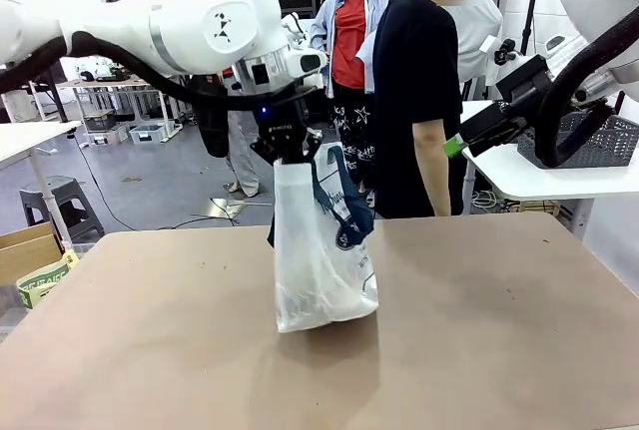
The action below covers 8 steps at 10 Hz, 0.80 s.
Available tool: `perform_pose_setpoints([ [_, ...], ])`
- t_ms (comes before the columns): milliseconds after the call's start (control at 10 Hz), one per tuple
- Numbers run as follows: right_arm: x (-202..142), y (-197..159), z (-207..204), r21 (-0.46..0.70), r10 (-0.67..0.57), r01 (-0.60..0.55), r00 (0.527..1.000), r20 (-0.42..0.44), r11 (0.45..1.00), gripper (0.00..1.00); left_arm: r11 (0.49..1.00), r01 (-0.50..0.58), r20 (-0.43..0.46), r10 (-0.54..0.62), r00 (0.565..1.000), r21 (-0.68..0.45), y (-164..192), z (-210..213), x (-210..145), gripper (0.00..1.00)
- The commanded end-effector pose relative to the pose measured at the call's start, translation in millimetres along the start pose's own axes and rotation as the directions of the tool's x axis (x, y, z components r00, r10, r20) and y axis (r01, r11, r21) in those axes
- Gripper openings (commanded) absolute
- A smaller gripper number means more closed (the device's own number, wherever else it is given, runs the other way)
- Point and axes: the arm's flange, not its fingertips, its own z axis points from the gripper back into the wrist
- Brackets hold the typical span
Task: Transfer purchased items from the store into the shopping bag.
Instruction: Move the Reusable shopping bag to the right side of the table.
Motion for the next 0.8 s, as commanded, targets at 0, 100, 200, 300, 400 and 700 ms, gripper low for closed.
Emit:
perform_pose_setpoints([
  [0,1,0,0,-0.004,0.003,-0.003,1.000,-0.005,1.000,1.00,0.997,0.003,0.003,-0.004,1.000,0.071,4,25,15,0.00],
  [100,1,0,0,-0.004,0.003,-0.003,1.000,-0.005,1.000,1.00,0.995,0.013,-0.028,-0.011,1.000,0.096,12,36,20,0.00],
  [200,1,0,0,-0.004,0.003,-0.003,1.000,-0.005,1.000,1.00,0.992,0.015,-0.031,-0.011,0.999,0.124,20,47,26,0.00],
  [300,1,0,0,-0.004,0.003,-0.003,1.000,-0.005,1.000,1.00,0.990,0.024,-0.056,-0.016,0.998,0.136,28,57,28,0.00],
  [400,1,0,0,-0.004,0.003,-0.003,1.000,-0.005,1.000,1.00,0.989,0.038,-0.083,-0.026,0.996,0.142,38,62,27,0.00],
  [700,1,0,0,-0.004,0.003,-0.003,1.000,-0.005,1.000,1.00,0.982,0.002,-0.081,0.014,0.997,0.187,82,87,11,0.00],
])
